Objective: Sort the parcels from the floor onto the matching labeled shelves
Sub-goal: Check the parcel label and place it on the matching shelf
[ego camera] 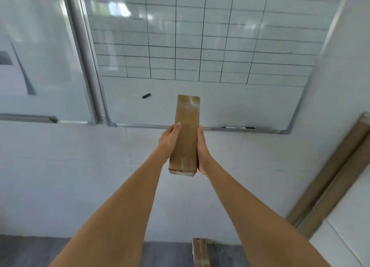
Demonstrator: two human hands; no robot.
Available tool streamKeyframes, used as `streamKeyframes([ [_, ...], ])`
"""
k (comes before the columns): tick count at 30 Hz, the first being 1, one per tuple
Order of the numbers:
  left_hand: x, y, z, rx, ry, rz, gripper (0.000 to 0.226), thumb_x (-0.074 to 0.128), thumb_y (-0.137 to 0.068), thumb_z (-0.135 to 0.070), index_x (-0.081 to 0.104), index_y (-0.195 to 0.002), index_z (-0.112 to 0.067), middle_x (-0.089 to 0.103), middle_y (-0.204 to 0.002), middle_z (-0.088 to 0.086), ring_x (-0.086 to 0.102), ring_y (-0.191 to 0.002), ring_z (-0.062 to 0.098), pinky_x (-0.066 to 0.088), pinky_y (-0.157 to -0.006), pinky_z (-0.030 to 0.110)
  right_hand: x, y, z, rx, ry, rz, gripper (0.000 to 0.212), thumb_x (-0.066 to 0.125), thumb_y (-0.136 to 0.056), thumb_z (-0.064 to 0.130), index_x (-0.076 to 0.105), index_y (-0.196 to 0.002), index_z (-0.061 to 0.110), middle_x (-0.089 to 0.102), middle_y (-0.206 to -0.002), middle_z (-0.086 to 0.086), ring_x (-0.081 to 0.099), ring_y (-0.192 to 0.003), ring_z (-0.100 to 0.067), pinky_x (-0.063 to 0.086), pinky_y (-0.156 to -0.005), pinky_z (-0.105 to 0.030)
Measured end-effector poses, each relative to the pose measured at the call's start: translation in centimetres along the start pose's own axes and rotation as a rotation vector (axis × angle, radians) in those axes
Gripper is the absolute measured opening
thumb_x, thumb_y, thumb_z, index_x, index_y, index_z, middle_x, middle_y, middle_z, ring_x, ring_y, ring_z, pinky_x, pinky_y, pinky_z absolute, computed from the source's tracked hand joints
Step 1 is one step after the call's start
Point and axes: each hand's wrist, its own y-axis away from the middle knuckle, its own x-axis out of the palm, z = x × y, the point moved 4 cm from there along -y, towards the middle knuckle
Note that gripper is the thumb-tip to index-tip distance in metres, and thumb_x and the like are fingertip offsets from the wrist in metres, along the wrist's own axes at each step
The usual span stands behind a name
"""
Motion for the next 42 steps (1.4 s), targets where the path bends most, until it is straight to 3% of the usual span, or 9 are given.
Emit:
streamKeyframes([
  [3, -0.1, 0.2, -4.7, 0.102, 0.012, -0.021, 0.058, 0.041, -0.094, -0.063, 0.051, -0.137, -0.025, 0.060, -0.129, 0.000, 0.058, -0.117, 0.023, 0.046, -0.104, 0.042, 0.8, -0.3, 4.0, -0.042, -0.018, 0.001, 0.101, 0.048, -0.067, 0.096, 0.053, -0.143, 0.029, 0.069, -0.133, -0.005, 0.069, -0.117, -0.026, 0.057, -0.099, -0.052],
  [8, -0.1, 0.8, -10.2, 0.265, 0.051, -0.104, 0.061, 0.040, -0.093, -0.065, 0.047, -0.140, -0.026, 0.059, -0.128, -0.001, 0.057, -0.117, 0.022, 0.046, -0.105, 0.043, 2.4, 0.2, 10.8, -0.162, 0.020, 0.049, 0.096, 0.045, -0.071, 0.095, 0.053, -0.143, 0.032, 0.068, -0.134, -0.002, 0.069, -0.118, -0.024, 0.058, -0.097, -0.050],
  [14, 0.3, 1.8, -12.3, 0.311, 0.066, -0.125, 0.062, 0.034, -0.096, -0.063, 0.042, -0.143, -0.023, 0.056, -0.129, -0.001, 0.055, -0.117, 0.023, 0.045, -0.103, 0.041, 2.6, 0.8, 13.4, -0.155, 0.056, 0.059, 0.111, 0.040, -0.058, 0.104, 0.053, -0.143, 0.034, 0.069, -0.133, -0.002, 0.070, -0.116, -0.025, 0.058, -0.097, -0.050],
  [23, -0.3, 2.8, -13.2, 0.277, 0.072, -0.120, 0.073, 0.051, -0.083, -0.072, 0.046, -0.140, -0.026, 0.060, -0.127, 0.000, 0.060, -0.114, 0.023, 0.049, -0.102, 0.046, 3.4, 2.1, 14.9, -0.148, 0.026, -0.064, 0.079, 0.045, -0.083, 0.085, 0.042, -0.139, 0.029, 0.062, -0.130, -0.004, 0.066, -0.114, -0.027, 0.057, -0.096, -0.051],
  [27, -0.9, 2.7, -13.0, 0.273, 0.046, -0.128, 0.068, 0.059, -0.078, -0.072, 0.052, -0.127, -0.026, 0.063, -0.120, 0.001, 0.063, -0.106, 0.022, 0.052, -0.098, 0.045, 2.8, 0.2, 15.0, -0.082, 0.087, -0.212, 0.127, 0.057, -0.040, 0.104, 0.046, -0.139, 0.025, 0.060, -0.131, -0.009, 0.063, -0.114, -0.033, 0.054, -0.099, -0.055],
  [32, -1.5, 2.8, -13.0, 0.221, 0.060, -0.074, 0.050, 0.057, -0.083, -0.067, 0.055, -0.115, -0.029, 0.064, -0.106, -0.005, 0.063, -0.098, 0.018, 0.051, -0.089, 0.037, 1.8, 0.4, 15.6, -0.079, 0.201, -0.246, 0.127, 0.056, -0.027, 0.106, 0.068, -0.119, 0.019, 0.069, -0.120, -0.007, 0.068, -0.106, -0.031, 0.053, -0.100, -0.052],
  [34, -1.7, 2.9, -13.2, 0.215, 0.022, -0.080, 0.051, 0.054, -0.086, -0.066, 0.056, -0.114, -0.024, 0.064, -0.110, 0.000, 0.060, -0.102, 0.022, 0.049, -0.093, 0.038, 1.6, 1.6, 16.3, -0.101, 0.203, -0.274, 0.120, 0.060, -0.040, 0.100, 0.063, -0.126, 0.016, 0.064, -0.125, -0.007, 0.063, -0.112, -0.031, 0.050, -0.103, -0.053],
  [39, -2.2, 2.5, -13.2, 0.151, 0.047, -0.141, 0.055, 0.040, -0.096, -0.058, 0.044, -0.131, -0.015, 0.055, -0.120, 0.005, 0.055, -0.110, 0.026, 0.046, -0.099, 0.042, 1.6, 1.6, 17.1, -0.258, 0.241, -0.370, 0.066, 0.066, -0.088, 0.059, 0.051, -0.130, 0.009, 0.049, -0.133, -0.005, 0.053, -0.121, -0.030, 0.045, -0.108, -0.051],
  [42, -2.7, 0.5, -12.7, 0.092, 0.073, -0.162, 0.079, 0.031, -0.079, -0.072, 0.057, -0.129, -0.016, 0.066, -0.116, 0.006, 0.062, -0.107, 0.027, 0.050, -0.099, 0.047, 1.9, 1.9, 17.8, -0.358, 0.333, -0.427, 0.052, 0.062, -0.096, 0.046, 0.050, -0.129, 0.007, 0.044, -0.128, -0.005, 0.052, -0.120, -0.029, 0.045, -0.105, -0.046],
])
